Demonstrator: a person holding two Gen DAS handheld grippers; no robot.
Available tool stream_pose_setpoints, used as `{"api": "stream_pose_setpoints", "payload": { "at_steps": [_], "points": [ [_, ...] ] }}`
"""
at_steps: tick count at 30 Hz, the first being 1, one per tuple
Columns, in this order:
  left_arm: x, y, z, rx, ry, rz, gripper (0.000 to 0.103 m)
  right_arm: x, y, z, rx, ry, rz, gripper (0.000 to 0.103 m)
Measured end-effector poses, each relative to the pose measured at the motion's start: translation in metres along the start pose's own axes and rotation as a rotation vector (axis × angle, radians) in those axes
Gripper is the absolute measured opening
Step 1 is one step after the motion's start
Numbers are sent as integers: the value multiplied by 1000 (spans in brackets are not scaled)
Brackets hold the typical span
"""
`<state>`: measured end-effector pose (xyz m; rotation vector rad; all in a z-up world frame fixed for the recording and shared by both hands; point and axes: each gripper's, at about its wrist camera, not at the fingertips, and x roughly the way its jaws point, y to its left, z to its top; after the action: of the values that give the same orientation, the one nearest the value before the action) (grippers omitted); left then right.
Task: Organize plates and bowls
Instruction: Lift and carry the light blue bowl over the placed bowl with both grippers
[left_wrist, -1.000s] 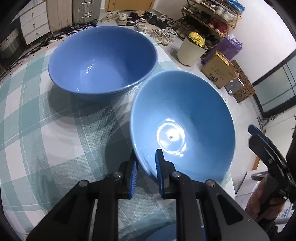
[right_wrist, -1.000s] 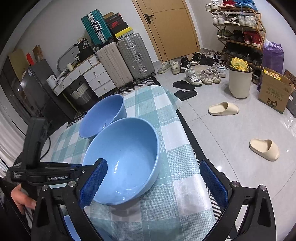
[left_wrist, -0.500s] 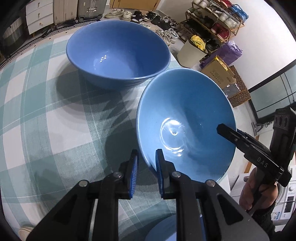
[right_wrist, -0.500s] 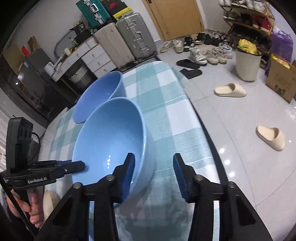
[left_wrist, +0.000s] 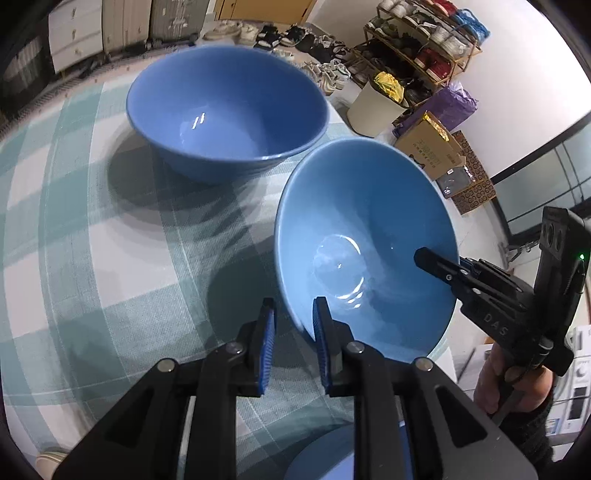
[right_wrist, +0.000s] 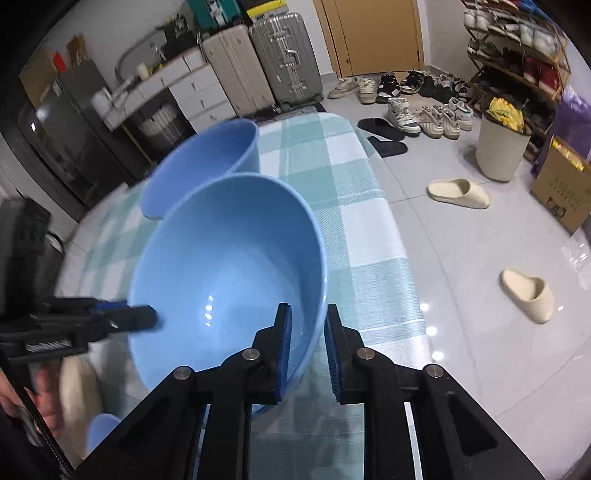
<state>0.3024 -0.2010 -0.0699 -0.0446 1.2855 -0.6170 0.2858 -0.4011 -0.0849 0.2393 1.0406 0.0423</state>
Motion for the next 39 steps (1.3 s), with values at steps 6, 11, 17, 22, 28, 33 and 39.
{"api": "stream_pose_setpoints", "payload": {
  "at_steps": [6, 11, 17, 22, 28, 33, 39],
  "points": [
    [-5, -17, 0, 74, -40, 75, 19, 2, -6, 0, 6, 24, 1, 15],
    [-12, -16, -3, 87, -68, 105, 18, 6, -2, -2, -33, 53, 23, 15],
    [-19, -11, -8, 90, -73, 121, 18, 7, 2, -2, -20, 77, 72, 15],
    [-26, 0, -20, 69, -76, 130, 18, 6, 16, -3, -28, 93, 94, 15],
    [-33, 17, -35, 25, -75, 130, 18, 11, 36, -6, -66, 107, 103, 15],
    [-35, 27, -43, -2, -88, 121, 18, 19, 53, -10, -110, 119, 77, 15],
    [-37, 34, -42, -31, -100, 122, 18, 21, 65, -8, -141, 107, 28, 15]
  ]
}}
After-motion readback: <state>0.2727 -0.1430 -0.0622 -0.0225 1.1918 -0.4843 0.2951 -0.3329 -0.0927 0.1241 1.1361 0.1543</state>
